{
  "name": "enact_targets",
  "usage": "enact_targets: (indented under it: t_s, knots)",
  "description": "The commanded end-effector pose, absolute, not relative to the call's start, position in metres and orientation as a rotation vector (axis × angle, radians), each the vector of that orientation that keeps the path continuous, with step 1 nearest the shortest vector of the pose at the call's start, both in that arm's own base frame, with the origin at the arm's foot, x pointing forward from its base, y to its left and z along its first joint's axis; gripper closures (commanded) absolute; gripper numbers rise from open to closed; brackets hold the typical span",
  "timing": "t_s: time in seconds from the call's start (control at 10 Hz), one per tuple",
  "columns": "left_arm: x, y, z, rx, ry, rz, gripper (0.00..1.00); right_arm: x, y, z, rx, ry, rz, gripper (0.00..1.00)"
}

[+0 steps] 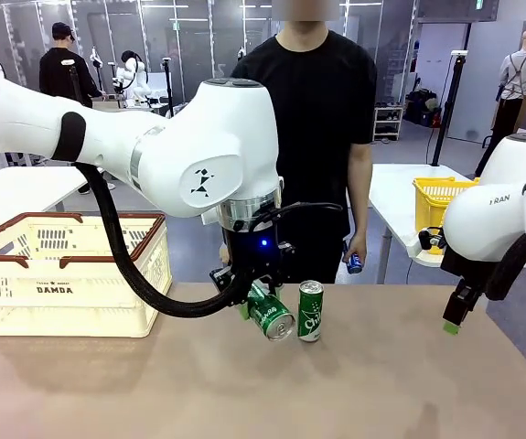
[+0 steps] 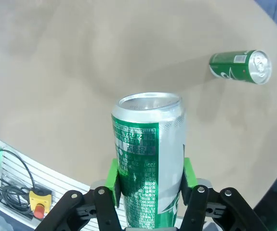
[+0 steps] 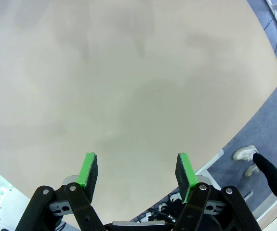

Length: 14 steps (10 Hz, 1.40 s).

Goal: Place the drinks into the Shopping basket.
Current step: Pick up one drink and place it into the Shopping basket.

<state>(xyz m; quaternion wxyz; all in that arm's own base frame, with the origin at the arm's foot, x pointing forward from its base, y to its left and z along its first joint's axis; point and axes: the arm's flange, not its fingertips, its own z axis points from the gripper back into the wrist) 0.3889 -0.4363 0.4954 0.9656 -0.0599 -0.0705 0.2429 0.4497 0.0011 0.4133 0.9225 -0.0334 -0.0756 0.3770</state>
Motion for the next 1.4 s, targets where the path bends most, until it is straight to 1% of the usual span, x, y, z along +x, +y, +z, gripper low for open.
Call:
enact_targets:
  t_s: [0.0,0.2,0.3,0.5,0.8,1.0,1.2,1.3]
  knots:
    - [0.387,-0.437,0.499,-0.130,-0.148,0.505,0.82,0.449,0.001,0.413,-0.069,-0.154,0.773,0.19]
    - [0.387,-0.437,0.499,-0.130,-0.148,0.505,0.82,0.449,0.001,0.413,-0.069,-0.154,0.773,0.19]
    - [0.389,-0.436,0.495,-0.121,-0.143,0.492,0.43,0.449,0.001,0.413,-0.069,-0.154,0.773,0.19]
    - [0.409,-0.418,0.525,-0.116,-0.165,0.523,0.43,0.449,0.001,0.413,-0.069,-0.154,0.773,0.19]
    - [0.478,-0.344,0.572,-0.124,-0.209,0.783,0.43,0.449,0.001,0.413,-0.069,-0.154,0.773,0.19]
    - [0.520,-0.282,0.583,-0.130,-0.183,0.924,0.43,0.449,0.001,0.413,-0.069,-0.154,0.773,0.19]
    - [0.552,-0.216,0.590,-0.114,-0.200,1.029,0.43,0.449,0.001,0.413,-0.069,-0.154,0.773,0.19]
    - [0.558,-0.196,0.592,-0.096,-0.210,1.058,0.43,0.449,0.001,0.413,-0.069,-0.154,0.773,0.19]
